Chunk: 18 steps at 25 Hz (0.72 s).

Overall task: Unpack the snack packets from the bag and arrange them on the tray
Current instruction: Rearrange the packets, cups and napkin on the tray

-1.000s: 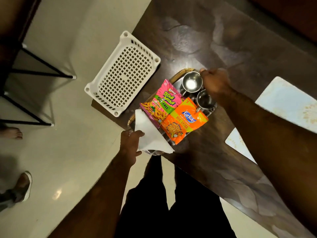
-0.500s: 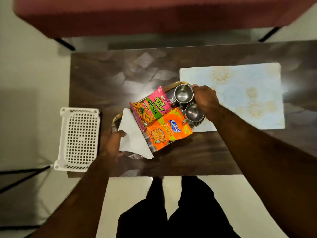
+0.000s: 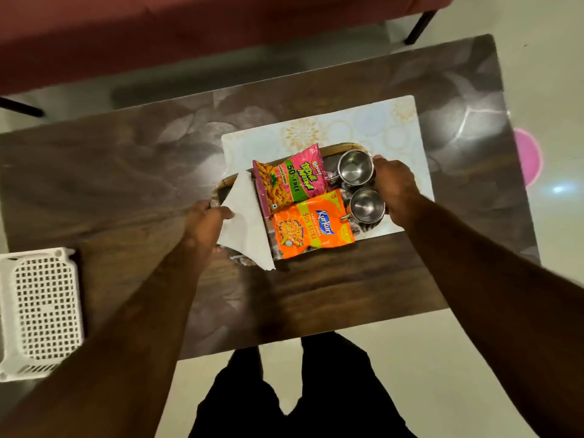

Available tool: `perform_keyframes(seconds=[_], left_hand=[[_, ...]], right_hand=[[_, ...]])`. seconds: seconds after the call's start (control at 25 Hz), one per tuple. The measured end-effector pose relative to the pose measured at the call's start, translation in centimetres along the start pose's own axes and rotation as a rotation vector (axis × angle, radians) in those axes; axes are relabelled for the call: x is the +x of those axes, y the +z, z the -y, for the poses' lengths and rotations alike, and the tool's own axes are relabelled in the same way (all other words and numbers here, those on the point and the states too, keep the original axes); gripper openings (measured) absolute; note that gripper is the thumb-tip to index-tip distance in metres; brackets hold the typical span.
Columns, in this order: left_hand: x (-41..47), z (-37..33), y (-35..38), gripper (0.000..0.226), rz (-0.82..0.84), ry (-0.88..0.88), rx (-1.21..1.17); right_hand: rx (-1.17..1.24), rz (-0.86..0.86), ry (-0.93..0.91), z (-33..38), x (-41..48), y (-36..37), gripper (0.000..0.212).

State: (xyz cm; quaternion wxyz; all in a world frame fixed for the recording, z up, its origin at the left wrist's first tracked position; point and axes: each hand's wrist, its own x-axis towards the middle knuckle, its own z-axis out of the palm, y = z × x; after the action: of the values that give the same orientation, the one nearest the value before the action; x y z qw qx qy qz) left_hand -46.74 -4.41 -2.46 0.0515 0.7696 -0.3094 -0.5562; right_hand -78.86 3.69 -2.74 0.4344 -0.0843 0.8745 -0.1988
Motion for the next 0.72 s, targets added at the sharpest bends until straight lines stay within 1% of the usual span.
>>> perform_keyframes(seconds=[0.16,0.28,0.44,0.72], left_hand=[[1.4,-2.0,4.0,0.041,0.007,-0.008,0.046],[2.4,-3.2,5.2,0.044,-0.008,-0.015,0.061],[3.6,-4.3,6.7,0.050,-0.036,0.002,0.095],[4.0,-4.2,8.4,0.054,-0.040,0.006,0.129]], right_hand=[[0.064,0.013,0.051,-1.0,3.3,-2.2,0.060],[0.068,0.046,0.047,-0.8,5.1,-2.7,0.057],[0.141,0.053,0.054,-0.6,7.2,-2.7,0.060],[0.133,0.087,0.064,-1.3,8.7,-3.4,0.062]])
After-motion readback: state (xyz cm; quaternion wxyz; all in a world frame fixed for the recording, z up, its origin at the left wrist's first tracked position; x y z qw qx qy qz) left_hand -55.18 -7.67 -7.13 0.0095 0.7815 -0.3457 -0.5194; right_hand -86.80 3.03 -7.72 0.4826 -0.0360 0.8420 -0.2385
